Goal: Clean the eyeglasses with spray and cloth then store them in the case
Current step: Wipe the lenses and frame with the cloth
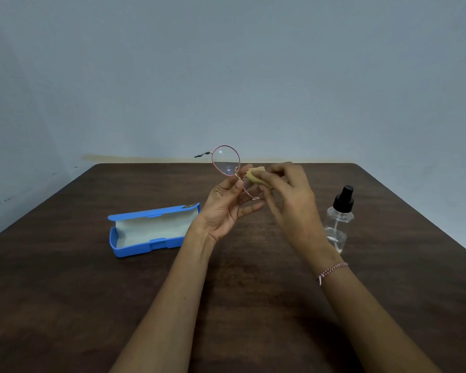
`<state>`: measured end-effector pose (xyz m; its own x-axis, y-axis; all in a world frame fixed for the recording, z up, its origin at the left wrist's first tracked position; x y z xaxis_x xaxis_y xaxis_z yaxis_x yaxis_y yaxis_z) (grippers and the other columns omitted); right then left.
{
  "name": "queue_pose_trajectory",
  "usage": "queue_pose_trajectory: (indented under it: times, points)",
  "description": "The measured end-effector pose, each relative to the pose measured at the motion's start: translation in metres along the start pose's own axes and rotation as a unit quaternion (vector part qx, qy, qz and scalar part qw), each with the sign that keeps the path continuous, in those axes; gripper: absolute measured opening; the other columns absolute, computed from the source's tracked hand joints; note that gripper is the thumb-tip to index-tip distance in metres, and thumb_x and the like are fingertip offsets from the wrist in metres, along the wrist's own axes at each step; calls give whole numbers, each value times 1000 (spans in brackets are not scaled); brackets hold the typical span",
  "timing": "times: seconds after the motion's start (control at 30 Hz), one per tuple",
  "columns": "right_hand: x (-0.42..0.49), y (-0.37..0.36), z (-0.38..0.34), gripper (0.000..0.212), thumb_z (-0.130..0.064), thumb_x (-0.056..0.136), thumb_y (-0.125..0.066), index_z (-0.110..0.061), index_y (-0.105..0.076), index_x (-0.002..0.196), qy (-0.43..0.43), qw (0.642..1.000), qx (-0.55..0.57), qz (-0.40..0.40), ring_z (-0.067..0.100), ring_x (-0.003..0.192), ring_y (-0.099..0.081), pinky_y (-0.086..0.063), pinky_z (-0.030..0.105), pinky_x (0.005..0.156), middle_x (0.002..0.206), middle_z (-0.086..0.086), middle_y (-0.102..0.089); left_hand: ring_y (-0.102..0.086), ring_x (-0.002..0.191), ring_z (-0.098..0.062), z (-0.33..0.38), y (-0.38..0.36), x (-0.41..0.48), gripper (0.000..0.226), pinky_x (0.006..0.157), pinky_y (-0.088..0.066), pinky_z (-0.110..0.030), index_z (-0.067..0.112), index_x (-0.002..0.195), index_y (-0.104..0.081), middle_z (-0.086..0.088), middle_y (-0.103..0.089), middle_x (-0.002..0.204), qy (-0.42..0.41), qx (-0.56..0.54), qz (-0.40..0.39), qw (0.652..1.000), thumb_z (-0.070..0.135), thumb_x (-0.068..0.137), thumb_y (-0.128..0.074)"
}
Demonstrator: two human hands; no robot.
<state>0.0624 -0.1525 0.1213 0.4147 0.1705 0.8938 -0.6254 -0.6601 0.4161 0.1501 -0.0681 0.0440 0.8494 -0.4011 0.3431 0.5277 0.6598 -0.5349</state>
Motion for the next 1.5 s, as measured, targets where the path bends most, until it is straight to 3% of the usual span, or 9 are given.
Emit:
queue_pose_trajectory:
  times: [0.1, 0.33, 0.67, 0.9, 1.13, 1.5]
  points:
    - [-1, -9, -10, 28, -7, 85, -64, -6, -66, 112, 26, 999, 2, -33, 16, 98, -49, -44, 17, 84, 108, -4, -41, -68, 96, -15, 0, 3, 0, 46, 68, -59, -30, 27, 102, -74, -1, -71, 108, 2, 11, 2, 1000, 35, 58, -86]
    - [-2, -7, 2, 29, -3, 81, -68, -10, -66, 109, -14, 999, -7, -27, 12, 97, -46, -39, 16, 77, 101, 5, -54, -70, 90, -16, -1, 0, 1, 45, 71, -57, -28, 22, 98, -75, -4, -72, 103, 1, 5, 0, 1000, 29, 56, -87]
    - [-3, -7, 8, 25, -4, 81, -69, -11, -66, 104, -33, 999, 1, -20, 12, 92, -47, -35, 4, 76, 97, 3, -55, -70, 88, -15, 0, -2, 1, 43, 71, -58, -31, 22, 90, -77, -2, -73, 99, -5, 14, 2, 1000, 31, 51, -90]
    - [-3, -2, 14, 24, -8, 79, -72, -6, -62, 101, -71, 997, 34, -3, 17, 90, -55, -49, 24, 73, 98, 3, -58, -69, 80, -13, 2, -2, 0, 43, 67, -58, -28, 24, 94, -76, -2, -73, 95, -1, 8, 5, 1000, 30, 53, -88]
    - [-3, -5, 1, 20, -8, 79, -72, -5, -64, 97, -22, 999, 46, 2, 19, 90, -55, -46, 20, 75, 95, 5, -58, -70, 80, -10, 2, -2, 0, 47, 67, -58, -27, 29, 94, -76, 4, -73, 94, -4, 18, 1, 1000, 35, 50, -90]
    - [-1, -7, -4, 18, -10, 78, -73, -5, -61, 91, -12, 997, 74, -22, 18, 90, -55, -50, 28, 74, 95, 4, -57, -71, 74, -13, 6, -1, -4, 47, 58, -58, -24, 28, 88, -77, 0, -74, 89, -2, 10, -8, 1000, 32, 44, -93]
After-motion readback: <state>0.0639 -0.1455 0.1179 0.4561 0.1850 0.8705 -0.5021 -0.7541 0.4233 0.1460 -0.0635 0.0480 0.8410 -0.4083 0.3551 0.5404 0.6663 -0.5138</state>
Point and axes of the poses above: each hand's wrist, its own x-axis towards the middle knuckle, its own y-axis out of the back of the hand, z = x × y, the point moved 10 cm from there along x, towards the middle knuckle
